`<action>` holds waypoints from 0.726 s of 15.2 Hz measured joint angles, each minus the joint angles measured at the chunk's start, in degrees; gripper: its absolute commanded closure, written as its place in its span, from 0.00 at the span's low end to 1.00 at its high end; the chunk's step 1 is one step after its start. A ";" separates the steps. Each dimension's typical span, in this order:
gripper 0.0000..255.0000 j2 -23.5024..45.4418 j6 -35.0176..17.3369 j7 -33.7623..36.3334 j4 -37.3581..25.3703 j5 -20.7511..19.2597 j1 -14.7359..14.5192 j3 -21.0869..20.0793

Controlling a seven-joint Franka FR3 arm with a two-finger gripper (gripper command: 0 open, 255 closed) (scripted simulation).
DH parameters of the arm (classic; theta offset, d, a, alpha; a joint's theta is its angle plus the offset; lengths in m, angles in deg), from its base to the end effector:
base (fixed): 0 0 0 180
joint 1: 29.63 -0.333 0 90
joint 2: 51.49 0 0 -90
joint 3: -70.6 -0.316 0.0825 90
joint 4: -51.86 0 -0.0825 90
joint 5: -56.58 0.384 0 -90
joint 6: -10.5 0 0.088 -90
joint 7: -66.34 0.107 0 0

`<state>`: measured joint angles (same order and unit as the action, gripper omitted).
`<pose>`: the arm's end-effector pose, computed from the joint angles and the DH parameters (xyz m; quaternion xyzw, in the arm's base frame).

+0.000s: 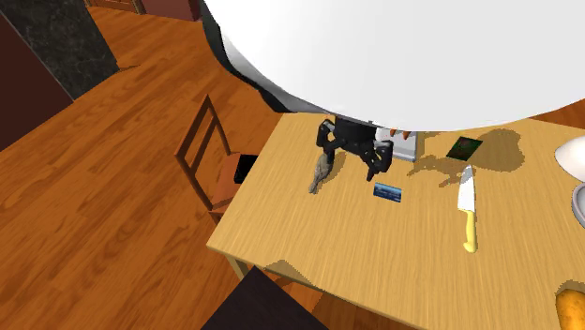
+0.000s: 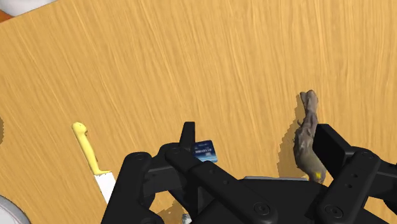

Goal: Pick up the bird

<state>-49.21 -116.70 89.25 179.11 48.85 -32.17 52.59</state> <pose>0.4955 0.1807 0.3554 0.9985 0.0212 -0.0004 0.0505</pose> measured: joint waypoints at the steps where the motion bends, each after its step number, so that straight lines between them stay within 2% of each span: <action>1: 0.00 2.42 -0.73 1.08 -1.26 -0.94 -0.34 -0.21; 11: 0.00 25.78 -3.36 8.34 -18.44 -8.88 -5.75 0.96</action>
<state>-23.43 -120.05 97.59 160.67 39.97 -37.92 53.55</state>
